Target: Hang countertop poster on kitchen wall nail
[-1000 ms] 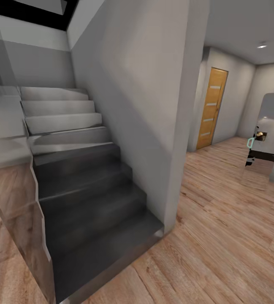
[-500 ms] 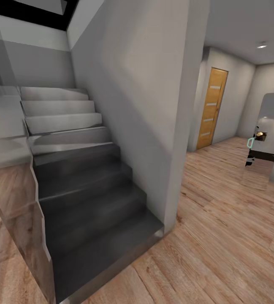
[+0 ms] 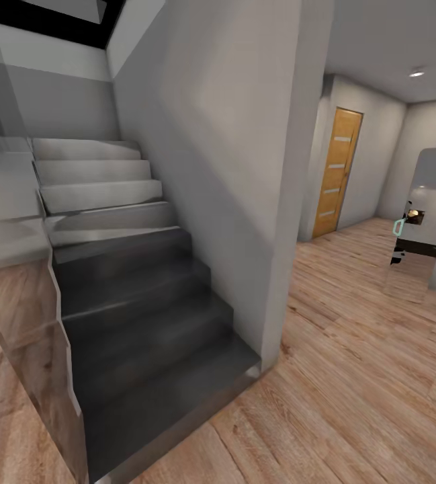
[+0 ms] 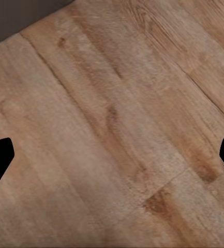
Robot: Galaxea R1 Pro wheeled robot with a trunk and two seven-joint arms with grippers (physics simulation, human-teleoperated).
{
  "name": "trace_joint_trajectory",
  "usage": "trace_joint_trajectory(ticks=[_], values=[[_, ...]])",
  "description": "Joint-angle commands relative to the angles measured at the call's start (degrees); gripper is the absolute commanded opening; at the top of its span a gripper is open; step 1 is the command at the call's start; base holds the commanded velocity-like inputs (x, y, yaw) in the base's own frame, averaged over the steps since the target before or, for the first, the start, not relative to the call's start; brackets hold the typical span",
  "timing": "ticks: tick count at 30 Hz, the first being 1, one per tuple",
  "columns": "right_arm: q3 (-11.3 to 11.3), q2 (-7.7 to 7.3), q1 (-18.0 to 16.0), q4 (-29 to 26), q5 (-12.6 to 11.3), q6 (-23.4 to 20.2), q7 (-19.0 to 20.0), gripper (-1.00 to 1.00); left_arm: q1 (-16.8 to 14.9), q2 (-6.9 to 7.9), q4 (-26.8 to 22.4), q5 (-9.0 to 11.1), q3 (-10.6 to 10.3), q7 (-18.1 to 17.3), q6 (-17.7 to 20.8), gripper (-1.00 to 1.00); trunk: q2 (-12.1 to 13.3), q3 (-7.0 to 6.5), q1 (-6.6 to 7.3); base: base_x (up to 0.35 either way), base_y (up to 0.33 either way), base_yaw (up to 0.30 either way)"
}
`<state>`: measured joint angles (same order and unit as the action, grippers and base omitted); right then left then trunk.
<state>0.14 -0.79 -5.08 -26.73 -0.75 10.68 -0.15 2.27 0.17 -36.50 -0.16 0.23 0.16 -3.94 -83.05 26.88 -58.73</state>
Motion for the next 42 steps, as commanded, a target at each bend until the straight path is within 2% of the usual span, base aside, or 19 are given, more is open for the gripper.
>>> trace_joint_trajectory(ticks=[1, 9, 26, 32, 42], values=[[-0.01, -0.12, -0.02, -0.48, -0.06, 0.2, 0.0, 1.0, 0.01, 0.0, -0.06, -0.02, 0.03, 0.02, -0.1, 1.0, -0.03, 0.05, 0.0, 0.0, 0.0, 0.0], [0.05, -0.22, 0.05, -1.9, -0.04, 0.14, -0.06, 1.0, 0.01, 0.05, 0.26, -0.01, 0.07, 0.15, -0.1, 1.0, -0.03, 0.26, 0.0, 0.0, 0.0, 0.119], [0.12, 0.26, 0.08, -1.53, 0.04, 0.22, -0.27, 1.0, 0.01, 0.78, 2.27, 0.07, 0.97, 0.14, -0.1, 1.0, -0.03, 0.37, 0.0, 0.0, 0.001, 0.269], [0.12, 0.22, 0.12, -1.02, 0.04, 0.16, 0.05, 1.0, 0.01, 0.8, 2.31, 0.07, 1.09, 0.19, -0.1, 1.0, -0.03, 0.37, 0.0, -0.176, 0.204, 0.094], [0.12, 0.26, 0.15, -0.7, 0.05, 0.23, -0.1, 1.0, 0.01, 0.8, 2.31, 0.07, 1.84, 0.25, -0.1, 1.0, -0.03, 0.37, 0.0, -0.055, 0.051, 0.267]])
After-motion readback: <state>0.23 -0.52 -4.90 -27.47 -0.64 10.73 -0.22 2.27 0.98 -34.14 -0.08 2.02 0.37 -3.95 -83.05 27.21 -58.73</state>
